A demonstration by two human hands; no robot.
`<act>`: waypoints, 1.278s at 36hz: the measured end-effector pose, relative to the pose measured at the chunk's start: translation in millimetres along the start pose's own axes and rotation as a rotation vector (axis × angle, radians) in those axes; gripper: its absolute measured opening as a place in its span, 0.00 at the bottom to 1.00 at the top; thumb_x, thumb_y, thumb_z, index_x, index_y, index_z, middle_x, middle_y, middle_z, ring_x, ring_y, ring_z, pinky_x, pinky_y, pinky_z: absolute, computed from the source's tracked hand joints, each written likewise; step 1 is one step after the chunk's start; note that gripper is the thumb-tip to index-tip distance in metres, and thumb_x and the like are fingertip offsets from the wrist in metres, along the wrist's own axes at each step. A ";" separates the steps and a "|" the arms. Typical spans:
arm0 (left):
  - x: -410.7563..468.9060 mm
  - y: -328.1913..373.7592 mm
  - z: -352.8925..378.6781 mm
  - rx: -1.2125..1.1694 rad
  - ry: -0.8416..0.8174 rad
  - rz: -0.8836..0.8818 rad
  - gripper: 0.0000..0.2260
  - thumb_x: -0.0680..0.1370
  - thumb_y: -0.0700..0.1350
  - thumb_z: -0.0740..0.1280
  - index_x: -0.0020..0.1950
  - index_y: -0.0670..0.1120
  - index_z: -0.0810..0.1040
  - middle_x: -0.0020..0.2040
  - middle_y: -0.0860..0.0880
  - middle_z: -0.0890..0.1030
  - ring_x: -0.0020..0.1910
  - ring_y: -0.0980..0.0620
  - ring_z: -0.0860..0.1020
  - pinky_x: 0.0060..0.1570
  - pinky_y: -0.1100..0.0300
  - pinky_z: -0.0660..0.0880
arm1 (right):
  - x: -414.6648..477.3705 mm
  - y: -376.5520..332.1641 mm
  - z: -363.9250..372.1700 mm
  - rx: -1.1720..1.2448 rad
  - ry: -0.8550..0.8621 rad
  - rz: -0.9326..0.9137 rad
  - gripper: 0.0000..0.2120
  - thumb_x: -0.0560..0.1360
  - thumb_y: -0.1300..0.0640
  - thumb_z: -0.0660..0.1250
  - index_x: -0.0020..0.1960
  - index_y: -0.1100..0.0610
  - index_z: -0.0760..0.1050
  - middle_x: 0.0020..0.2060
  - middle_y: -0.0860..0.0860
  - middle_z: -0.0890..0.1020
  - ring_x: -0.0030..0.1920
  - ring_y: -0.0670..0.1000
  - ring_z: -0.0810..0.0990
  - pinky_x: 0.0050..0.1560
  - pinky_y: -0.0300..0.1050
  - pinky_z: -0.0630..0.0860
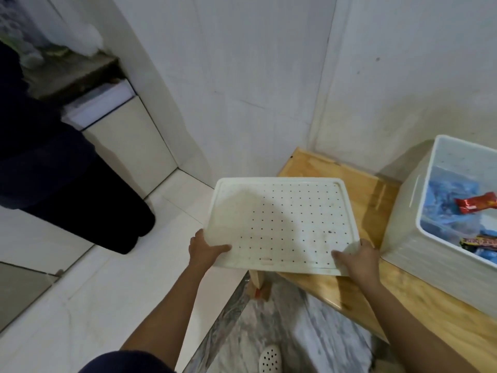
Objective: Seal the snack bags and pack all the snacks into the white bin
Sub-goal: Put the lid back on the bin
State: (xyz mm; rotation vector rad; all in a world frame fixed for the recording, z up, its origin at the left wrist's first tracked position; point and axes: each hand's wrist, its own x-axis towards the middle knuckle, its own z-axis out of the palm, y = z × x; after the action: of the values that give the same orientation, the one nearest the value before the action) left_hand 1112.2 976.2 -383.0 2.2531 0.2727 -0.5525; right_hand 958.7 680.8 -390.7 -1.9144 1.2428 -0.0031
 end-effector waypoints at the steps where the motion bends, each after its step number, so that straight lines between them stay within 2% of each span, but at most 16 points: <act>1: 0.8 -0.2 -7.1 -0.027 0.019 -0.008 0.47 0.51 0.56 0.74 0.67 0.42 0.65 0.61 0.43 0.71 0.61 0.42 0.71 0.60 0.46 0.72 | -2.1 -6.6 -0.6 0.021 -0.003 -0.021 0.35 0.64 0.57 0.77 0.65 0.67 0.66 0.62 0.65 0.70 0.57 0.64 0.74 0.56 0.54 0.74; 4: -3.7 5.8 -31.3 -0.097 0.056 -0.022 0.44 0.51 0.57 0.73 0.63 0.40 0.68 0.58 0.42 0.73 0.55 0.43 0.74 0.51 0.50 0.74 | -9.2 -36.0 -7.5 0.078 -0.008 -0.066 0.30 0.70 0.59 0.72 0.68 0.65 0.64 0.65 0.63 0.68 0.59 0.64 0.73 0.58 0.53 0.72; 6: -10.5 12.6 -47.4 -0.125 0.072 -0.002 0.38 0.56 0.55 0.74 0.62 0.39 0.69 0.56 0.42 0.75 0.51 0.44 0.74 0.41 0.56 0.71 | -14.7 -58.3 -14.8 0.088 0.029 -0.150 0.24 0.75 0.61 0.65 0.68 0.64 0.64 0.64 0.64 0.68 0.57 0.64 0.73 0.58 0.54 0.72; 8: -15.4 19.2 -61.4 -0.168 0.106 0.023 0.30 0.64 0.49 0.77 0.60 0.38 0.70 0.54 0.43 0.76 0.47 0.46 0.74 0.37 0.58 0.69 | -20.6 -78.8 -24.0 0.120 0.061 -0.235 0.18 0.77 0.64 0.59 0.67 0.64 0.66 0.63 0.63 0.69 0.52 0.61 0.74 0.56 0.54 0.73; 10: -18.5 25.9 -74.8 -0.213 0.139 0.041 0.26 0.67 0.48 0.76 0.59 0.38 0.73 0.53 0.43 0.78 0.46 0.45 0.77 0.36 0.58 0.71 | -27.2 -97.9 -36.1 0.159 0.082 -0.314 0.16 0.78 0.66 0.56 0.65 0.64 0.67 0.63 0.62 0.68 0.48 0.58 0.72 0.52 0.50 0.72; 12: -22.9 35.4 -85.8 -0.234 0.156 0.073 0.29 0.63 0.53 0.76 0.57 0.39 0.75 0.53 0.43 0.80 0.46 0.45 0.79 0.36 0.59 0.73 | -32.9 -114.9 -50.6 0.173 0.123 -0.386 0.15 0.78 0.66 0.56 0.64 0.65 0.68 0.62 0.62 0.69 0.50 0.59 0.73 0.50 0.45 0.68; 15: -35.8 59.9 -91.9 -0.311 0.181 0.126 0.27 0.65 0.51 0.76 0.58 0.41 0.74 0.53 0.46 0.79 0.49 0.46 0.79 0.45 0.55 0.75 | -41.9 -131.2 -77.9 0.206 0.197 -0.443 0.15 0.77 0.66 0.56 0.63 0.64 0.70 0.61 0.62 0.71 0.53 0.60 0.74 0.52 0.47 0.70; 19: -58.1 104.7 -85.3 -0.374 0.257 0.260 0.17 0.71 0.46 0.74 0.54 0.41 0.74 0.49 0.45 0.77 0.47 0.45 0.76 0.46 0.55 0.72 | -51.4 -129.3 -126.9 0.235 0.351 -0.464 0.16 0.77 0.66 0.56 0.64 0.65 0.69 0.60 0.64 0.70 0.55 0.63 0.74 0.57 0.49 0.70; 24: -82.0 158.5 -44.8 -0.422 0.169 0.471 0.13 0.73 0.46 0.71 0.54 0.42 0.76 0.49 0.44 0.80 0.48 0.44 0.79 0.45 0.55 0.74 | -54.0 -86.2 -183.8 0.279 0.519 -0.386 0.15 0.78 0.65 0.55 0.64 0.64 0.69 0.61 0.63 0.68 0.57 0.64 0.72 0.59 0.52 0.69; 28: -110.2 194.2 10.6 -0.416 0.042 0.577 0.12 0.74 0.45 0.70 0.55 0.43 0.76 0.48 0.46 0.79 0.47 0.47 0.78 0.45 0.57 0.74 | -50.4 -28.4 -222.1 0.275 0.649 -0.294 0.14 0.78 0.63 0.55 0.61 0.63 0.71 0.58 0.62 0.70 0.54 0.64 0.74 0.55 0.59 0.74; 32: -139.7 216.3 71.1 -0.372 -0.091 0.645 0.08 0.75 0.44 0.69 0.53 0.45 0.77 0.47 0.48 0.80 0.46 0.47 0.79 0.42 0.60 0.72 | -59.3 31.4 -258.8 0.262 0.778 -0.154 0.16 0.77 0.65 0.55 0.62 0.64 0.72 0.58 0.64 0.71 0.53 0.64 0.73 0.54 0.53 0.70; 35: -163.3 227.2 113.3 -0.342 -0.181 0.690 0.12 0.76 0.43 0.68 0.58 0.43 0.76 0.50 0.48 0.79 0.47 0.49 0.77 0.45 0.60 0.72 | -67.8 75.4 -280.1 0.250 0.861 -0.069 0.16 0.77 0.67 0.56 0.63 0.65 0.72 0.57 0.66 0.72 0.53 0.65 0.73 0.52 0.53 0.71; 38: -182.7 232.8 150.2 -0.307 -0.262 0.735 0.13 0.77 0.42 0.65 0.61 0.44 0.75 0.53 0.48 0.79 0.48 0.51 0.76 0.46 0.60 0.71 | -73.0 120.0 -295.5 0.186 0.882 0.029 0.15 0.75 0.68 0.56 0.59 0.68 0.74 0.52 0.67 0.73 0.51 0.66 0.72 0.48 0.52 0.72; 41: -193.0 233.0 180.4 -0.248 -0.323 0.746 0.15 0.78 0.43 0.63 0.65 0.45 0.73 0.59 0.47 0.78 0.51 0.51 0.75 0.49 0.60 0.71 | -81.6 153.2 -307.5 0.157 0.860 0.076 0.13 0.75 0.70 0.56 0.57 0.69 0.73 0.55 0.67 0.71 0.57 0.64 0.68 0.49 0.49 0.66; 44: -199.9 227.2 202.1 -0.157 -0.370 0.759 0.18 0.80 0.43 0.61 0.69 0.47 0.69 0.63 0.48 0.76 0.59 0.48 0.75 0.54 0.60 0.71 | -87.0 173.4 -316.9 0.166 0.823 0.088 0.13 0.75 0.70 0.55 0.56 0.69 0.73 0.57 0.67 0.69 0.58 0.63 0.66 0.51 0.47 0.65; 46: -202.1 221.5 213.0 -0.085 -0.375 0.755 0.19 0.80 0.43 0.59 0.72 0.46 0.65 0.68 0.49 0.71 0.66 0.47 0.71 0.61 0.58 0.69 | -84.2 184.5 -320.6 0.149 0.785 0.094 0.12 0.75 0.70 0.55 0.54 0.69 0.73 0.56 0.67 0.69 0.58 0.63 0.66 0.49 0.45 0.64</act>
State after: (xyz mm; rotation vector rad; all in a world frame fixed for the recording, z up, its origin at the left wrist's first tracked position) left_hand 949.6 665.7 -271.5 1.9225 -0.7022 -0.5133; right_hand 643.8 511.1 -264.2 -1.7659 1.7687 -0.8418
